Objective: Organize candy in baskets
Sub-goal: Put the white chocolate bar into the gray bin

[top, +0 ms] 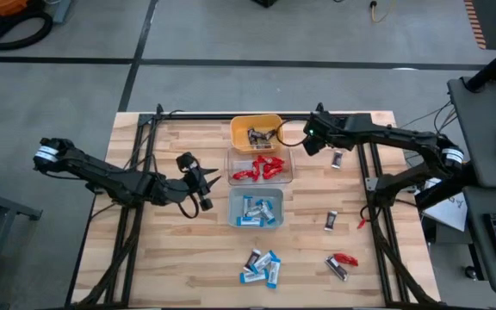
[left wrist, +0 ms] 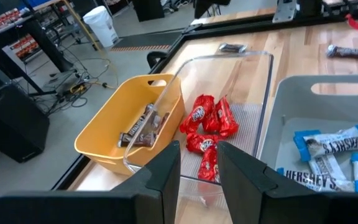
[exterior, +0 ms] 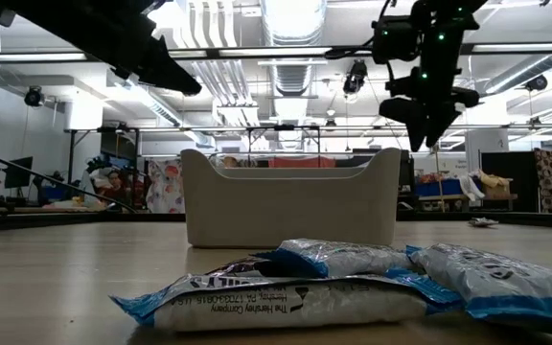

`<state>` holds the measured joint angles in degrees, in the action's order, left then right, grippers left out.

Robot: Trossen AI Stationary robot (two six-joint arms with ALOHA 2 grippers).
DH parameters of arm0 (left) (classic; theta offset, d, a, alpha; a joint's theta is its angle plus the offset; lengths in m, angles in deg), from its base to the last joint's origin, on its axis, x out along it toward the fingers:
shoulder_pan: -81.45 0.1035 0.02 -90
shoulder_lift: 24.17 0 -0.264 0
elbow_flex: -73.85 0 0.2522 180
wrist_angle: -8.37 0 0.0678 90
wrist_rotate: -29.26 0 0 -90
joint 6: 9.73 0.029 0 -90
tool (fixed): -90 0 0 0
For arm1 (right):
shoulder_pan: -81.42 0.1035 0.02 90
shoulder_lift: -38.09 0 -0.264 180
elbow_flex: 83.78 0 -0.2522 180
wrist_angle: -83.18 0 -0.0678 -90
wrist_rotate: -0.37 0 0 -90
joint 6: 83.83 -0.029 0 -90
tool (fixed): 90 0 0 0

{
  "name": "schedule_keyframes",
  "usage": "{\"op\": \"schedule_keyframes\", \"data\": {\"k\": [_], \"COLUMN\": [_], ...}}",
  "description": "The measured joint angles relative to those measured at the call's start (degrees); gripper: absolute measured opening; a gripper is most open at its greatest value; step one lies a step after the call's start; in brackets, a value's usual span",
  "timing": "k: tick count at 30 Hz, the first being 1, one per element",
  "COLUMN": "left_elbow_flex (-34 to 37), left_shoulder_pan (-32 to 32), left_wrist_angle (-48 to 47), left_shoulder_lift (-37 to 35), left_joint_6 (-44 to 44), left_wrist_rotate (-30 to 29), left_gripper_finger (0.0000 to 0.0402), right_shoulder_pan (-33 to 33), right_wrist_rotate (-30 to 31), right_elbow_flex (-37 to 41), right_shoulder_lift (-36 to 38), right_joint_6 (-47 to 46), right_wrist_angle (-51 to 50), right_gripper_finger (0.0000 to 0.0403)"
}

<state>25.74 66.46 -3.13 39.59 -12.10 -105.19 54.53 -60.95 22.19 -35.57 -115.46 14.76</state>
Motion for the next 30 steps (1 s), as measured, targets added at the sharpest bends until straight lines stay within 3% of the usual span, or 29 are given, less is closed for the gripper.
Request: {"op": "schedule_keyframes", "data": {"k": [13,20,30], "left_elbow_flex": [0.0,-0.9,-5.4], "left_shoulder_pan": [0.0,-0.4,-1.3], "left_wrist_angle": [2.0,2.0,1.9], "left_shoulder_lift": [4.7,4.6,4.6], "left_joint_6": [0.1,-0.3,-0.8], "left_wrist_rotate": [0.0,0.1,22.2], "left_gripper_finger": [0.0091,0.0091,0.0091], "right_shoulder_pan": [0.0,3.0,16.7], "right_wrist_rotate": [-0.4,-5.6,-12.0], "right_elbow_flex": [0.9,0.9,0.9], "right_shoulder_lift": [1.7,2.7,7.6], "right_joint_6": [-1.0,-0.8,-3.4], "right_wrist_angle": [-0.3,-0.6,-2.1], "right_gripper_finger": [0.0173,0.0173,0.0161]}}
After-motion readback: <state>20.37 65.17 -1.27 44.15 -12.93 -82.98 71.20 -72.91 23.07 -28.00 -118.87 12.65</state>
